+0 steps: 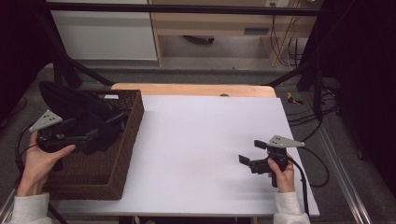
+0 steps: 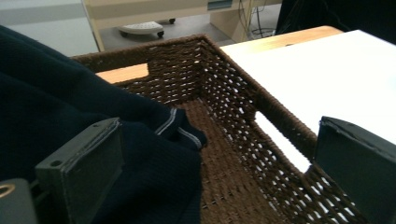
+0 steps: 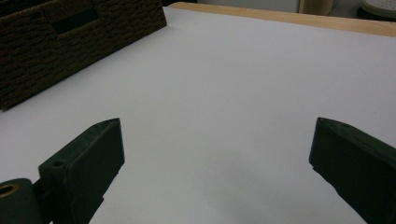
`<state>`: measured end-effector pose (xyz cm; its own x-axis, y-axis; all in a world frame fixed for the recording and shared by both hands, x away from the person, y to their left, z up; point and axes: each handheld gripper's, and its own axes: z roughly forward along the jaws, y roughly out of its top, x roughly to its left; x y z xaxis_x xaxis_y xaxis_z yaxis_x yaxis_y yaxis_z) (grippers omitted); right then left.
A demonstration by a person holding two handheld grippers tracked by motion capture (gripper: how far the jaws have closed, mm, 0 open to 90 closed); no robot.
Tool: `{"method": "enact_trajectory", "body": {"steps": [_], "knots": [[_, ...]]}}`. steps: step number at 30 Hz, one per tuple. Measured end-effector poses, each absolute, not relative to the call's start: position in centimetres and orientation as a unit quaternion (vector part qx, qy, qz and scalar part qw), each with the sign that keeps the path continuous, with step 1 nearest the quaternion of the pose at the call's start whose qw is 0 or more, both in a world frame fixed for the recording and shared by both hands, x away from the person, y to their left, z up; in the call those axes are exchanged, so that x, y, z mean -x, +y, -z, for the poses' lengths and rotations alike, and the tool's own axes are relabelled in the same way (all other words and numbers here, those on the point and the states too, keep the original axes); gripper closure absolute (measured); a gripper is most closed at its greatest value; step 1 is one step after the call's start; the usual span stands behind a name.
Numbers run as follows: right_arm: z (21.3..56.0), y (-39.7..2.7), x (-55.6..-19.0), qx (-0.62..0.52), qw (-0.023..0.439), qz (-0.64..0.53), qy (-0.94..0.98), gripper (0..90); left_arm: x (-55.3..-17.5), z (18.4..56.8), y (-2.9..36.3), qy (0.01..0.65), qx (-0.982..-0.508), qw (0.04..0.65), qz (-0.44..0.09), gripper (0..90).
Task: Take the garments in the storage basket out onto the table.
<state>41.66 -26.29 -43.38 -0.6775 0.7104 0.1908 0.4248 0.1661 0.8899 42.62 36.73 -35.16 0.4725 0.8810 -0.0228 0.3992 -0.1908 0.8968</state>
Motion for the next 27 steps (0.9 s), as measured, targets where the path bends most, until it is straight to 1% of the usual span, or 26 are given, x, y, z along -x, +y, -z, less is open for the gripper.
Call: {"method": "enact_trajectory", "body": {"steps": [9, 20, 27], "knots": [[43.3, -26.4, -41.6, -0.379, 0.138, -0.525, 0.749, 3.7, -43.6, 34.4, 38.2, 0.455, -0.721, 0.443, -0.276, 1.5], [43.4, -26.3, -41.6, -0.381, 0.136, -0.524, 0.750, 3.7, -45.0, 34.5, 39.8, 0.484, -0.712, 0.419, -0.289, 1.5], [43.4, -26.3, -41.7, -0.379, 0.136, -0.523, 0.751, 3.7, -46.0, 34.4, 40.4, 0.494, -0.710, 0.412, -0.288, 1.5]]}}
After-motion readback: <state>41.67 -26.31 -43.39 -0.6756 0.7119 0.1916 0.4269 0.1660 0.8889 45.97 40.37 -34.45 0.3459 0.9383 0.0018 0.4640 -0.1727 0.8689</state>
